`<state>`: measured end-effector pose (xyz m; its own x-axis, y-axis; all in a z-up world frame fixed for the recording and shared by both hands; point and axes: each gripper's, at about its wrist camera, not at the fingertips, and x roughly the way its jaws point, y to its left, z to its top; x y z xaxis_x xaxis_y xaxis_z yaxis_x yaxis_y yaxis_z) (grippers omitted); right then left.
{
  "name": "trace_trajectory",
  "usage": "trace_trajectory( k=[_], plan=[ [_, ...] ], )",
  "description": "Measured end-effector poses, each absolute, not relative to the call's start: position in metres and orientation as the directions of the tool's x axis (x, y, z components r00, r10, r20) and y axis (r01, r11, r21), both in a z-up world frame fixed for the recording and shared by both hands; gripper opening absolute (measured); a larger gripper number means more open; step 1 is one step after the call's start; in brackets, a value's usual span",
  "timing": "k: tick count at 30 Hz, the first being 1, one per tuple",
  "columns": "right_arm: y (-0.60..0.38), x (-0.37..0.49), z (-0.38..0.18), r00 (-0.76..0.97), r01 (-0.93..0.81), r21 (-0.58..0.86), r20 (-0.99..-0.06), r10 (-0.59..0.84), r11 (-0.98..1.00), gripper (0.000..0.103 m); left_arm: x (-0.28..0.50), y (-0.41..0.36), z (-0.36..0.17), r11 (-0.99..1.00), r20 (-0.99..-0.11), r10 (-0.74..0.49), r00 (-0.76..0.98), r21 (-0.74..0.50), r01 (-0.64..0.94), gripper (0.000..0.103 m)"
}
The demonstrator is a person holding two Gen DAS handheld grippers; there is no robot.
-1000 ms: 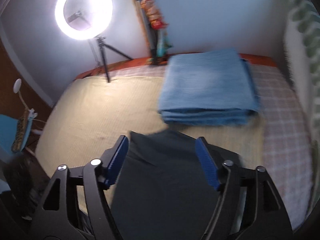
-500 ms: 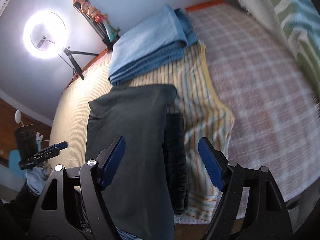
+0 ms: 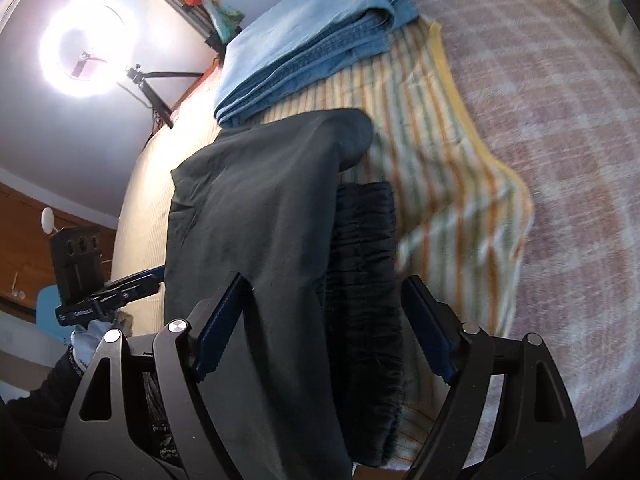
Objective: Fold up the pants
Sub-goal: 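Grasp the folded trousers edge with the left tool while the right tool grips the other edge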
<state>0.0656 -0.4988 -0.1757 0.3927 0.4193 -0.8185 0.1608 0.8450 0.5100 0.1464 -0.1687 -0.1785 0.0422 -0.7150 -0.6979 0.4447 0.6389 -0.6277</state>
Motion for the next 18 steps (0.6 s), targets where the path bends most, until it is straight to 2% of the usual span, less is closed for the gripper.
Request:
trace_trajectory(
  k=[6, 9, 13, 14, 15, 17, 18],
  plan=[
    [-0.484, 0.066, -0.181, 0.389, 0.119, 0.476, -0.830, 0.400, 0.872, 0.080, 0.151, -0.173, -0.182, 0.629, -0.687, -0.725, 0.043, -0.636, 0.447, 0.053],
    [-0.479, 0.066, -0.180, 0.388, 0.118, 0.432, -0.849, 0.359, 0.894, 0.072, 0.151, -0.177, -0.182, 0.624, -0.680, -0.731, 0.050, -0.637, 0.453, 0.053],
    [-0.474, 0.063, -0.169, 0.399, 0.107, 0.379, -0.863, 0.310, 0.919, 0.055, 0.148, -0.185, -0.181, 0.623, -0.687, -0.724, 0.062, -0.612, 0.487, 0.050],
    [-0.470, 0.061, -0.164, 0.409, 0.106, 0.360, -0.865, 0.290, 0.927, 0.049, 0.148, -0.185, -0.180, 0.622, -0.687, -0.724, 0.067, -0.607, 0.494, 0.046],
    [-0.469, 0.060, -0.160, 0.414, 0.106, 0.350, -0.866, 0.279, 0.931, 0.047, 0.147, -0.186, -0.179, 0.622, -0.686, -0.724, 0.074, -0.602, 0.501, 0.034],
    [-0.464, 0.058, -0.152, 0.428, 0.104, 0.332, -0.866, 0.259, 0.938, 0.039, 0.146, -0.187, -0.178, 0.623, -0.686, -0.722, 0.087, -0.592, 0.511, 0.021],
    [-0.460, 0.057, -0.148, 0.433, 0.102, 0.324, -0.866, 0.251, 0.941, 0.037, 0.146, -0.187, -0.176, 0.621, -0.683, -0.725, 0.091, -0.591, 0.515, 0.018]
  ],
)
